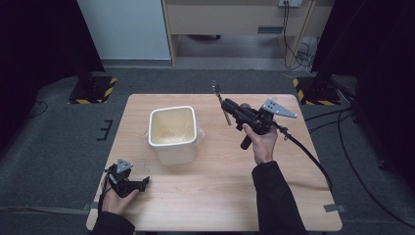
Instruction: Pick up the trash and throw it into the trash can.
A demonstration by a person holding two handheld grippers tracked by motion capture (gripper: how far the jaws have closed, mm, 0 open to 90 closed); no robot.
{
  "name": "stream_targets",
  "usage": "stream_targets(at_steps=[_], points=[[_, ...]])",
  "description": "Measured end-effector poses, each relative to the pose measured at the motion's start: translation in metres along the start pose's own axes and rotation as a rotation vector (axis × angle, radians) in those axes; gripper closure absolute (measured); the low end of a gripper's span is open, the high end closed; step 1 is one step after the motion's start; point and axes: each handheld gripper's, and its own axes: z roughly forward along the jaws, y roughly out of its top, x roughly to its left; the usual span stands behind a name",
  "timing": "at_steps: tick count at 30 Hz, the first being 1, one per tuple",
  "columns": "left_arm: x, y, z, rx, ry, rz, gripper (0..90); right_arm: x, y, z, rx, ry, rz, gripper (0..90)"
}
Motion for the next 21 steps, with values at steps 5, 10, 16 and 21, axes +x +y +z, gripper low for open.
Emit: stream_targets(at_steps=[5, 10, 16, 21], points=[[0.0, 0.0, 0.0, 0.0, 0.0, 0.0, 0.0, 0.002, -0.005, 0.018, 0.016, 0.013, 0.003, 79.7], [0.0, 0.0, 0.0, 0.0, 0.0, 0.0, 0.0, 0.006, -0.013, 0.034, 0.044, 0.026, 0.0, 79.7], [0.0, 0.0, 0.0, 0.0, 0.0, 0.0, 0.0, 0.001, -0.025, 0.045, 0.055, 0.024, 0.027, 79.7], [0.0, 0.0, 0.0, -0.001, 0.0, 0.0, 0.0, -0.002, -0.03, 0.051, 0.06, 0.022, 0.033, 79.7]])
